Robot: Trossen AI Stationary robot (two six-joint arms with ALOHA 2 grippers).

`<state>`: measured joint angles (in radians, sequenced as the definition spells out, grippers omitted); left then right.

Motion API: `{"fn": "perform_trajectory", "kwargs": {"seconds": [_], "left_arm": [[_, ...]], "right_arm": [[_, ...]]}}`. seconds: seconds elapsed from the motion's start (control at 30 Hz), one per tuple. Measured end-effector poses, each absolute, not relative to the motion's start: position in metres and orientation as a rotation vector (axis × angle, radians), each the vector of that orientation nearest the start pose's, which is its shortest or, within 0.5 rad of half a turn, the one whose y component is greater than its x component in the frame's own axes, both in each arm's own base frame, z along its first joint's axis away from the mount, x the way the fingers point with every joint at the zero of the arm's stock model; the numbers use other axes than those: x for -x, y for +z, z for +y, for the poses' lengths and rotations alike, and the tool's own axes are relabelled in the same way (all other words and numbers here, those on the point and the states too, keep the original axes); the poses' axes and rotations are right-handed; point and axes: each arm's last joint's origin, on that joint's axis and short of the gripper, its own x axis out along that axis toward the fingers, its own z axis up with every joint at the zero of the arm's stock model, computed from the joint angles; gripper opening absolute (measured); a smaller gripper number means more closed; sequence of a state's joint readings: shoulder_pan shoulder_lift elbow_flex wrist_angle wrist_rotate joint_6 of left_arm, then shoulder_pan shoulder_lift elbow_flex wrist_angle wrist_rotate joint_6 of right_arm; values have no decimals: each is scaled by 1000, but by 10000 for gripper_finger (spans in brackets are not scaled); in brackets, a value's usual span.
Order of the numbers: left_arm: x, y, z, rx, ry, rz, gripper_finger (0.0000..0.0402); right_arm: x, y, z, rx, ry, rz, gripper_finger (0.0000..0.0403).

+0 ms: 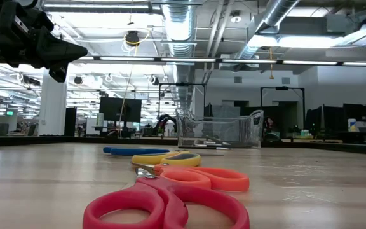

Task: Pick & Place Paint Supplies
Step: Put the black scissor into the red bin

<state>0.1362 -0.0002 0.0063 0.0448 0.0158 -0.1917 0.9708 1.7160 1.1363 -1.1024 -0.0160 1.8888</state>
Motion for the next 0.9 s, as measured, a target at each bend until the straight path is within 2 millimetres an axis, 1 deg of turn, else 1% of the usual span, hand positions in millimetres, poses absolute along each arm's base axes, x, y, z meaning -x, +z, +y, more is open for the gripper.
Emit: {"fn": "perform_trajectory", "kwargs": {"seconds": [0.1, 0.2, 0.27, 0.33, 0.5, 0.6, 0.73, 0.8, 0.9], "left_arm": [[-96, 170, 13, 188, 115, -63, 0], [-96, 170, 13, 188, 115, -63, 0], [-96, 170, 13, 188, 115, -63, 0], [-96, 170, 13, 188, 115, -63, 0], [-96, 170, 13, 188, 115, -63, 0], [-96, 170, 13, 188, 115, -63, 0], [-96, 170, 13, 188, 115, -63, 0], [-96, 170, 13, 188, 115, -63, 0], [-96, 170, 13, 188, 115, -63, 0]], "right_arm": [[-166, 185, 228, -576, -795, 1493, 174], [-167, 185, 221, -523, -823, 1500, 209], [-165, 180, 215, -502, -868, 1503, 227], [-163, 172, 212, -507, -886, 1502, 236], [-160, 149, 213, -572, -782, 1520, 239], [-159, 144, 212, -581, -756, 1520, 240], [-156, 139, 209, -572, -769, 1541, 238], [-154, 137, 207, -583, -777, 1566, 228], [-153, 135, 206, -592, -772, 1575, 193]]}}
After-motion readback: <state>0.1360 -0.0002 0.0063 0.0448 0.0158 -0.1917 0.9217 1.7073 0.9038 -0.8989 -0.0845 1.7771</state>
